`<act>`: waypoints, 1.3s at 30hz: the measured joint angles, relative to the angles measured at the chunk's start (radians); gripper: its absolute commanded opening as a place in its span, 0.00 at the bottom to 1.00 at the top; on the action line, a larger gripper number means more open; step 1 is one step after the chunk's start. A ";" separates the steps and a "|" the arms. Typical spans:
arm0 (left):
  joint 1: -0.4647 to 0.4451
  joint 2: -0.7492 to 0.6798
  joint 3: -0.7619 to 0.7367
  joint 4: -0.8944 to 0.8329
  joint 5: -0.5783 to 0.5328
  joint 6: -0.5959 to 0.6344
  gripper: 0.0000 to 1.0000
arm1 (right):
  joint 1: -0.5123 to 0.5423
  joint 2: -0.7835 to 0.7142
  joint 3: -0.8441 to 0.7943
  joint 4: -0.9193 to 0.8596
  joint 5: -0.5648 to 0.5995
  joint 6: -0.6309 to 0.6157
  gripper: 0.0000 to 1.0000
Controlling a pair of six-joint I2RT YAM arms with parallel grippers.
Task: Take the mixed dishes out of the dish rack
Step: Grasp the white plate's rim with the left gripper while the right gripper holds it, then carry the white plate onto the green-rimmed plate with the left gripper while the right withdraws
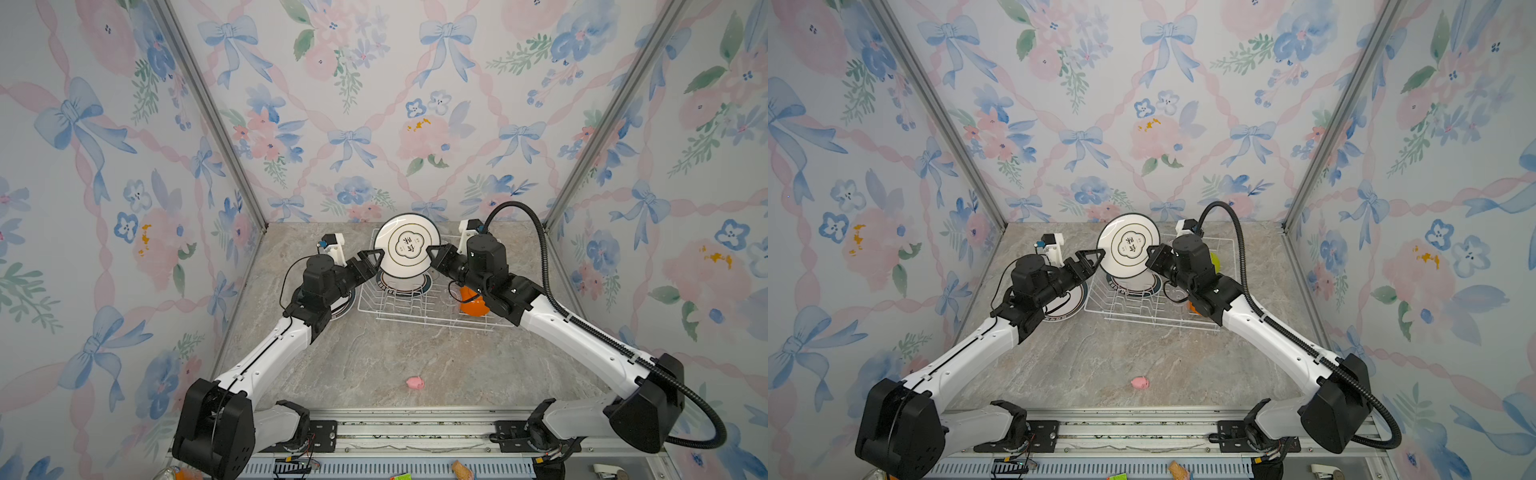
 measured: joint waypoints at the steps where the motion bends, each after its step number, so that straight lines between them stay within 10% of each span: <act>1: 0.000 0.001 0.000 0.017 0.000 -0.005 0.63 | 0.008 0.007 0.001 0.005 -0.004 0.008 0.00; 12: 0.017 0.000 -0.032 0.127 -0.003 -0.129 0.01 | 0.021 0.071 0.002 0.115 -0.090 0.091 0.00; 14: 0.028 -0.011 -0.032 0.138 -0.013 -0.185 0.00 | 0.017 0.088 0.002 0.151 -0.114 0.096 0.01; 22: 0.011 -0.017 -0.039 0.140 0.014 -0.129 0.00 | 0.027 0.149 0.003 0.198 -0.213 0.111 0.72; 27: 0.018 -0.032 -0.048 0.086 0.019 -0.078 0.00 | 0.031 0.152 0.003 0.198 -0.261 0.089 0.99; 39: 0.089 -0.183 -0.095 0.032 -0.026 -0.022 0.00 | 0.034 0.105 0.005 0.139 -0.230 -0.039 0.97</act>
